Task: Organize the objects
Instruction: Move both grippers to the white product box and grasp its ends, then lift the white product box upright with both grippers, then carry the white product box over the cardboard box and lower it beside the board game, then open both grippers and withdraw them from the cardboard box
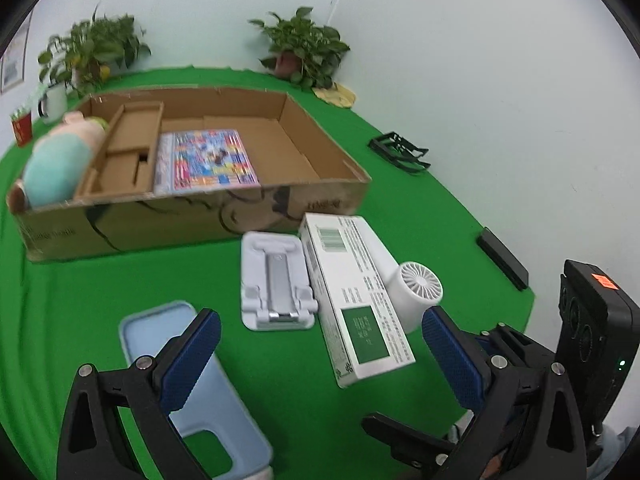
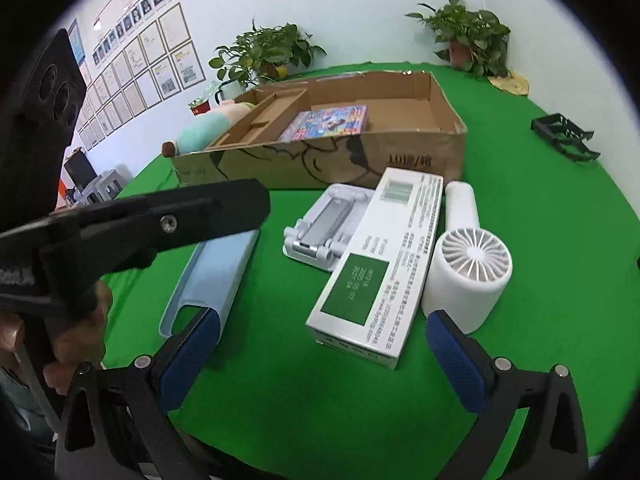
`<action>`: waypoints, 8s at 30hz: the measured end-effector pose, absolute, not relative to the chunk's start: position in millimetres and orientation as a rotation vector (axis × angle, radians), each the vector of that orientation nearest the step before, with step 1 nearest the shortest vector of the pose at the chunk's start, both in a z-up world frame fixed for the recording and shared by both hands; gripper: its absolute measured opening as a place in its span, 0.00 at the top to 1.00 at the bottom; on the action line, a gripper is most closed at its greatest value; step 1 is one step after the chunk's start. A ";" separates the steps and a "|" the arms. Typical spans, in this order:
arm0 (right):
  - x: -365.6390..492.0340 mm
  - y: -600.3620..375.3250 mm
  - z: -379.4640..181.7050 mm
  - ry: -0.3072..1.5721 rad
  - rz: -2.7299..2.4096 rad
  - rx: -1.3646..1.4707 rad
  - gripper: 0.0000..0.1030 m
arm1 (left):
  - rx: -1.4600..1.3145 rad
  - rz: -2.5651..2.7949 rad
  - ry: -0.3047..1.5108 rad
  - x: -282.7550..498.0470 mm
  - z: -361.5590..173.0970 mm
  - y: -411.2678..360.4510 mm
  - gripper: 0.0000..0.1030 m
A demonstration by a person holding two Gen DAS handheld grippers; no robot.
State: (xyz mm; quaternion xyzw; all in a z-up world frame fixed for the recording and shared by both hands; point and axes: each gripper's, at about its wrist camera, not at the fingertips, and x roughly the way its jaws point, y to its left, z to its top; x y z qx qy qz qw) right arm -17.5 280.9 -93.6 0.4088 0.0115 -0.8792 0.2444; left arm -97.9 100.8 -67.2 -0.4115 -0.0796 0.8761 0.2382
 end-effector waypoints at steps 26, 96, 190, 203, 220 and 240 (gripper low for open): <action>-24.6 291.5 -122.5 0.070 -2.321 1.310 0.34 | -1.204 2.279 -0.280 -92.5 -79.5 100.0 0.02; -44.8 267.3 10.8 0.073 -2.535 0.671 0.39 | -0.918 2.202 -0.279 -161.7 56.6 103.4 0.57; -257.7 222.9 -104.0 0.138 -2.199 1.453 0.14 | -1.425 2.276 -0.279 -351.6 -76.0 65.8 0.49; -153.8 247.2 -42.4 0.234 -2.592 0.965 0.01 | -0.689 2.954 0.152 -186.5 41.0 40.3 0.00; -266.2 210.4 -77.0 0.062 -2.298 1.410 0.01 | -0.932 3.002 0.024 -180.9 4.1 3.1 0.00; -234.5 205.0 -90.4 0.191 -2.390 1.355 0.01 | -1.251 2.805 -0.015 -246.9 -92.9 -20.6 0.17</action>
